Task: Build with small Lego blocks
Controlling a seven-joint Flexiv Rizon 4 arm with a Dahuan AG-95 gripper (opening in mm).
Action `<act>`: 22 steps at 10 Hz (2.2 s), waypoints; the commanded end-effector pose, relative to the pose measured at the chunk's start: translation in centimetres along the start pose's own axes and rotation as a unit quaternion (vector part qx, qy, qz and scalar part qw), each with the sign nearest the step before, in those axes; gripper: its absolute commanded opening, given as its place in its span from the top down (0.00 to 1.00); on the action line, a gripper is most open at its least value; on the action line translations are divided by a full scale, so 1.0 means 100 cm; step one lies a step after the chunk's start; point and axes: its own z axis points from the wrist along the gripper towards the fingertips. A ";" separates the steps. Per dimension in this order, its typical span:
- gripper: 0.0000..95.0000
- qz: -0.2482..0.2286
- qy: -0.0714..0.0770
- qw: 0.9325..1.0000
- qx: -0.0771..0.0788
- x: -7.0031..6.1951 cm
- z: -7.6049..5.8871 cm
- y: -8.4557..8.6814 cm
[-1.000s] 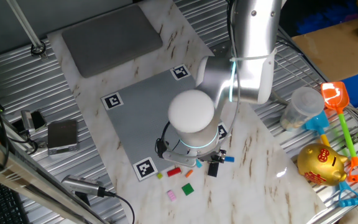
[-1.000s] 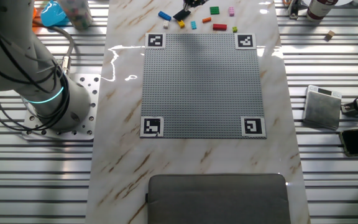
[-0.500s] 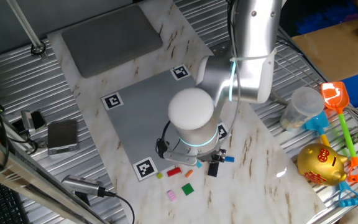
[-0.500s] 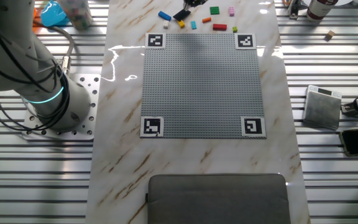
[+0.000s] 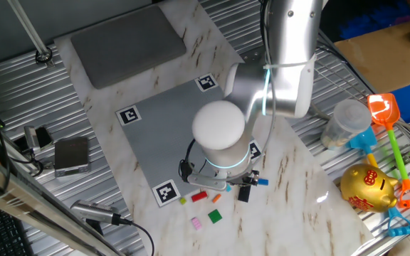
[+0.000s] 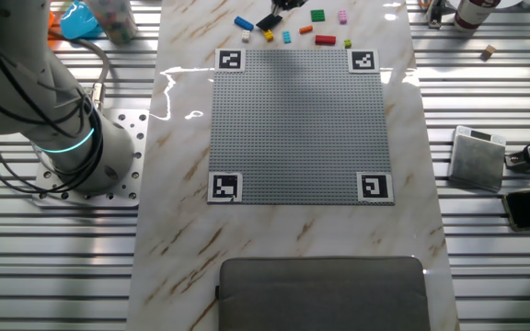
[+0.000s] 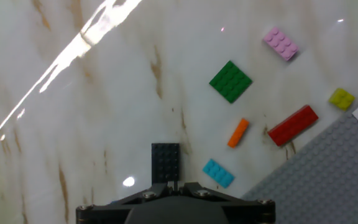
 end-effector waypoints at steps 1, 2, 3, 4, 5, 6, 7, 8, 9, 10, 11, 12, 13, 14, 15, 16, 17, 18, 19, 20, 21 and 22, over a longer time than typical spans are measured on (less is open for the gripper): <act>1.00 -0.013 0.000 1.000 0.011 -0.007 -0.002 0.006; 1.00 -0.017 0.000 1.000 0.021 -0.013 -0.003 0.013; 1.00 -0.016 0.001 1.000 0.026 -0.016 -0.003 0.020; 1.00 -0.016 0.001 0.999 0.035 -0.019 -0.001 0.029; 1.00 -0.017 -0.001 0.999 0.039 -0.019 0.002 0.033; 1.00 -0.017 -0.004 0.999 0.041 -0.019 0.004 0.035; 1.00 -0.018 -0.006 0.999 0.044 -0.019 0.006 0.036; 1.00 -0.017 -0.005 0.999 0.047 -0.019 0.007 0.036; 1.00 -0.020 -0.005 0.999 0.048 -0.019 0.010 0.035; 0.80 -0.028 -0.009 0.998 0.050 -0.019 0.014 0.032; 0.60 -0.031 -0.011 0.998 0.051 -0.018 0.016 0.029; 0.40 -0.039 -0.015 0.998 0.049 -0.017 0.018 0.024; 0.40 -0.050 -0.015 0.997 0.049 -0.015 0.018 0.020; 0.20 -0.055 -0.015 0.997 0.049 -0.013 0.017 0.017; 0.20 -0.061 -0.015 0.997 0.049 -0.011 0.017 0.015; 0.20 -0.064 -0.016 0.997 0.048 -0.010 0.018 0.015; 0.20 -0.066 -0.015 0.997 0.049 -0.009 0.018 0.015; 0.00 -0.069 -0.013 0.996 0.050 -0.009 0.019 0.015; 0.00 -0.074 -0.013 0.996 0.051 -0.010 0.020 0.014; 0.00 -0.077 -0.014 0.996 0.052 -0.010 0.020 0.014; 0.00 -0.078 -0.014 0.996 0.052 -0.009 0.020 0.014; 0.00 -0.078 -0.012 0.995 0.053 -0.009 0.020 0.014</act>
